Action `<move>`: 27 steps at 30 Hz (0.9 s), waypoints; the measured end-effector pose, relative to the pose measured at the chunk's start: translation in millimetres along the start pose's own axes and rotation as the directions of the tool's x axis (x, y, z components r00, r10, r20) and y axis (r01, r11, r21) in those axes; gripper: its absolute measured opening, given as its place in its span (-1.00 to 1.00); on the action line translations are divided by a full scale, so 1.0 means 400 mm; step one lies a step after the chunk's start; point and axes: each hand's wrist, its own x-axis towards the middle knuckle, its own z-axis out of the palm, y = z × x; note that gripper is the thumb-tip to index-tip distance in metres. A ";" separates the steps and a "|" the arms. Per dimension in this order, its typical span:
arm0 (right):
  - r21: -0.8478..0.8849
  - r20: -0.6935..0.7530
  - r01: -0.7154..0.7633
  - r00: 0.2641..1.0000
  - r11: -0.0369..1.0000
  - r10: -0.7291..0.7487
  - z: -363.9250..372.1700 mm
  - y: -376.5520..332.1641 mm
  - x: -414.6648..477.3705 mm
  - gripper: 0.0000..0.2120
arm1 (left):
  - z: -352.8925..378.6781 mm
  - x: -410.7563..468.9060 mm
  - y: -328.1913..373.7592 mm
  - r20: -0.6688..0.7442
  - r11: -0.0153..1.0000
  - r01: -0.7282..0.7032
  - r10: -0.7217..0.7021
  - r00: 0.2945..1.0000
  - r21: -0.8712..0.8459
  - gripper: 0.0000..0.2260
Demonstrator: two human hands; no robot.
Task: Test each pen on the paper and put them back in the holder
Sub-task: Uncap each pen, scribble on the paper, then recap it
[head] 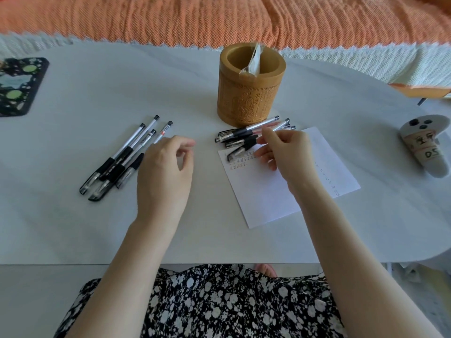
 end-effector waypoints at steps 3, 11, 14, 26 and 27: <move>0.015 0.013 0.007 1.000 1.000 -0.007 -0.014 -0.001 -0.011 -0.72 | -0.006 0.009 -0.022 -0.025 0.991 0.018 -0.015 1.000 0.135 -0.80; 0.014 0.042 0.006 0.999 1.000 -0.006 -0.025 0.009 -0.025 -0.74 | -0.014 0.028 -0.052 -0.016 0.965 0.075 -0.074 0.997 0.253 -0.77; 0.026 0.045 0.010 0.999 1.000 -0.011 -0.027 0.009 -0.023 -0.74 | -0.014 0.034 -0.053 -0.028 0.966 0.095 -0.090 0.996 0.241 -0.75; 0.043 0.066 0.075 0.995 0.996 -0.078 -0.046 0.004 -0.024 -0.74 | -0.022 0.013 0.005 -0.068 0.996 -0.019 0.012 0.998 -0.091 -0.84; 0.053 0.070 0.084 0.994 0.995 -0.087 -0.049 0.002 -0.026 -0.73 | -0.023 0.007 0.017 -0.062 0.987 -0.053 0.044 0.997 -0.149 -0.85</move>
